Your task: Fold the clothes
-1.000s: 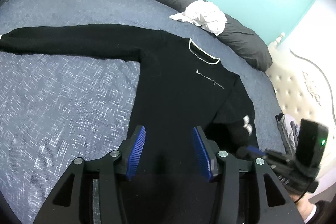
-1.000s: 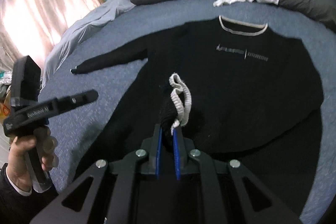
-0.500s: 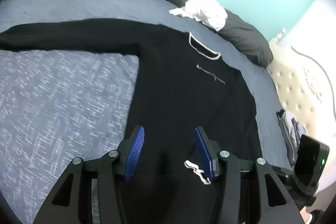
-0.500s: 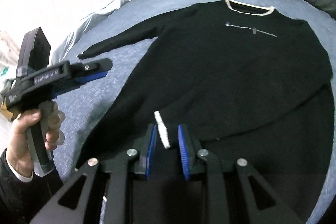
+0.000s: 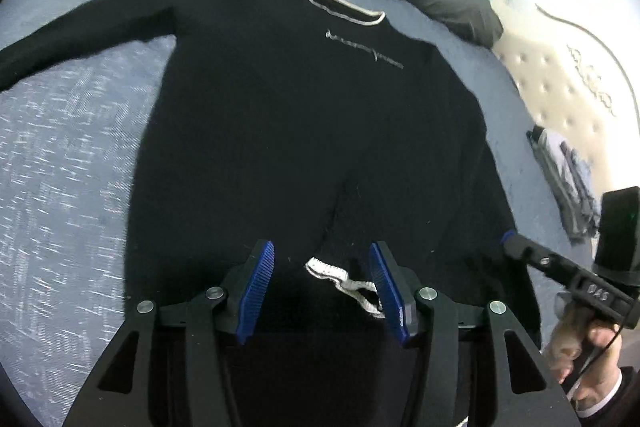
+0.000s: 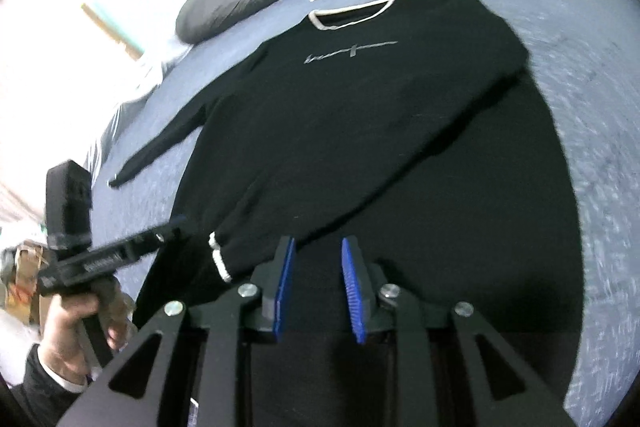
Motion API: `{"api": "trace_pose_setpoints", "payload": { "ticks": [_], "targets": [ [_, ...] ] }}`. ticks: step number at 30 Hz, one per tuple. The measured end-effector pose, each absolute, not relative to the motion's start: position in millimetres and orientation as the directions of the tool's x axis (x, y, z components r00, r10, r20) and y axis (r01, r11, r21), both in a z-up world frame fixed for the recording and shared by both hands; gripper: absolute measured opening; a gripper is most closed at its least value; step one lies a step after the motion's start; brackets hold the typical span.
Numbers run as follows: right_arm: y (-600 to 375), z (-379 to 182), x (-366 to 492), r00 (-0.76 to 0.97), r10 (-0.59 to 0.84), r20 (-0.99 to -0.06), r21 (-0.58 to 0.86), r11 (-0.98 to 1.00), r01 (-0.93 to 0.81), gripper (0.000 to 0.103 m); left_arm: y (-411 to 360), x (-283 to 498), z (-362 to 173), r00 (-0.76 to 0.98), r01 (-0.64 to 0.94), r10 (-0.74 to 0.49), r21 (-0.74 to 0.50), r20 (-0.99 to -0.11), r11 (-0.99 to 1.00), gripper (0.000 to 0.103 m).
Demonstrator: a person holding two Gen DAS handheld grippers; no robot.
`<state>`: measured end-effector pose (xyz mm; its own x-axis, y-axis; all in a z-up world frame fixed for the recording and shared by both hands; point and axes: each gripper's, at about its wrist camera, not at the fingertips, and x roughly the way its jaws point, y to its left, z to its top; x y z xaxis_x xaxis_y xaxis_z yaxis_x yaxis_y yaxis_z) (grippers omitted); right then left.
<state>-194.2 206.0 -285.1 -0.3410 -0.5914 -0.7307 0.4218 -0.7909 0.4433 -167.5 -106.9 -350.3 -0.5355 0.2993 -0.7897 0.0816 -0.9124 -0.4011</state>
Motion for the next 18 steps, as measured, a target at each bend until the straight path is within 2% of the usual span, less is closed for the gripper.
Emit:
{"api": "trace_pose_setpoints", "payload": {
  "ticks": [1,3,5,8,14,18],
  "targets": [
    [211,-286,-193,-0.348,-0.594,-0.725,0.451,-0.791,0.413,0.024,-106,-168,-352,-0.532,0.082,0.297,-0.397,-0.793,-0.914,0.054],
    [220,-287,-192,-0.362,-0.6,-0.714,0.466,-0.792,0.395,0.024,-102,-169,-353,-0.53,0.071,0.294,-0.387,-0.795,-0.919,0.046],
    [227,-291,-190,-0.371,-0.601,-0.708,0.474,-0.793,0.382,0.025,-96,-170,-353,-0.525,0.05,0.289,-0.369,-0.8,-0.928,0.032],
    [235,-300,-187,-0.372,-0.605,-0.704,0.488,-0.793,0.365,0.025,-84,-172,-354,-0.512,0.01,0.285,-0.338,-0.81,-0.941,0.023],
    [243,-314,-183,-0.36,-0.612,-0.704,0.506,-0.788,0.35,0.025,-77,-176,-363,-0.492,0.005,0.267,-0.31,-0.829,-0.951,0.016],
    [248,-316,-184,-0.363,-0.629,-0.688,0.531,-0.777,0.339,0.025,-78,-177,-363,-0.492,0.012,0.258,-0.303,-0.831,-0.953,0.016]
  ]
}}
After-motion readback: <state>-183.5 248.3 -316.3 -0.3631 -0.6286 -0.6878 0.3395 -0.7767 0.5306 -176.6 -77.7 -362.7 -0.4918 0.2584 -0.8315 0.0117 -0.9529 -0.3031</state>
